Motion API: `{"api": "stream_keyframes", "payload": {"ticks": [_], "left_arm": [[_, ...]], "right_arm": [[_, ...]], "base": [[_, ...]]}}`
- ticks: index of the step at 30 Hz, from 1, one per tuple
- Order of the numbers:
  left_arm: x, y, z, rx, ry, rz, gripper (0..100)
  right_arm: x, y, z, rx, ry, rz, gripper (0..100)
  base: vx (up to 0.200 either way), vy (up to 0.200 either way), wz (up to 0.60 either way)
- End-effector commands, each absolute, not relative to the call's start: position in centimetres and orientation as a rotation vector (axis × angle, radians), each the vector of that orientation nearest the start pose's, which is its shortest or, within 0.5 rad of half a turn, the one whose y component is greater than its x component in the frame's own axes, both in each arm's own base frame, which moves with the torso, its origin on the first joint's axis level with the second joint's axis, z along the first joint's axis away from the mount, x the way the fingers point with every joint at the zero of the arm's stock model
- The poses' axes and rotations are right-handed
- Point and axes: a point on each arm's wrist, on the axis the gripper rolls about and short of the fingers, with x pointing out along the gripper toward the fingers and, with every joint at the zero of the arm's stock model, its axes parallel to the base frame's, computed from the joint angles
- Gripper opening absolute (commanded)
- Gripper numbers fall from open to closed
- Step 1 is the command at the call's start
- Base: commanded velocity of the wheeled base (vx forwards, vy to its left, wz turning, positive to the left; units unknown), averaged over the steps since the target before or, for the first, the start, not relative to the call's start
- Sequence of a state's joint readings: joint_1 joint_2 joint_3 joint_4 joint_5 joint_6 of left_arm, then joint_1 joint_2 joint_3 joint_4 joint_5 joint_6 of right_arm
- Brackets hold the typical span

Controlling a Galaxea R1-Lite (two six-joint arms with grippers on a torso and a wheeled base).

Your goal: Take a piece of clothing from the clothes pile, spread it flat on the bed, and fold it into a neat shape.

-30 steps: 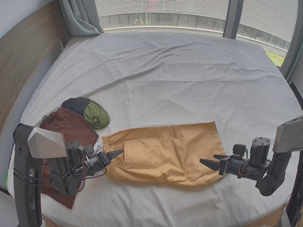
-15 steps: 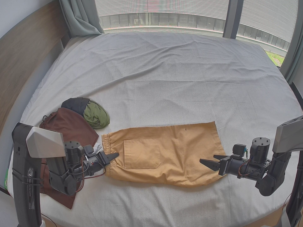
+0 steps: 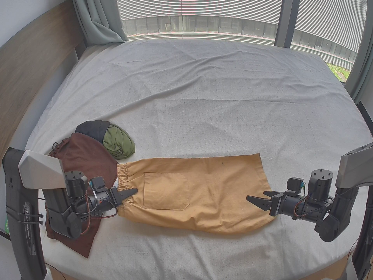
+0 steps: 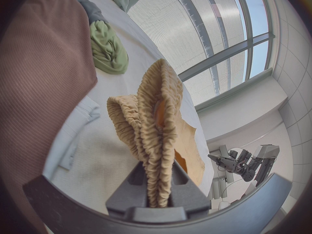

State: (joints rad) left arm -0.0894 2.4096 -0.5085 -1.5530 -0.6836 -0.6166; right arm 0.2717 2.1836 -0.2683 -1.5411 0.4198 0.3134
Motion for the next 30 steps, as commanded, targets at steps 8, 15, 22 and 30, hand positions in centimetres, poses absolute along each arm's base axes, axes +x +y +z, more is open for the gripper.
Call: {"api": "stream_keyframes", "payload": {"ticks": [8, 15, 22, 30], "left_arm": [[32.7, -2.7, -1.3, -0.689, 0.533, -0.624, 0], [32.6, -1.8, -0.5, -0.694, 0.511, -0.623, 0], [32.4, -1.0, -0.3, -0.701, 0.512, -0.643, 0], [32.5, -0.2, -0.2, -0.705, 0.501, -0.624, 0]], "right_arm": [[26.5, 8.4, 1.9, 0.323, 0.483, 0.622, 100], [26.5, 8.4, 2.1, 0.323, 0.479, 0.623, 100], [26.4, 8.4, 2.0, 0.323, 0.481, 0.626, 100], [26.5, 8.5, 2.1, 0.323, 0.479, 0.626, 100]], "base": [[0.000, 0.000, 0.00], [0.000, 0.000, 0.00], [0.000, 0.000, 0.00], [0.000, 0.000, 0.00]]}}
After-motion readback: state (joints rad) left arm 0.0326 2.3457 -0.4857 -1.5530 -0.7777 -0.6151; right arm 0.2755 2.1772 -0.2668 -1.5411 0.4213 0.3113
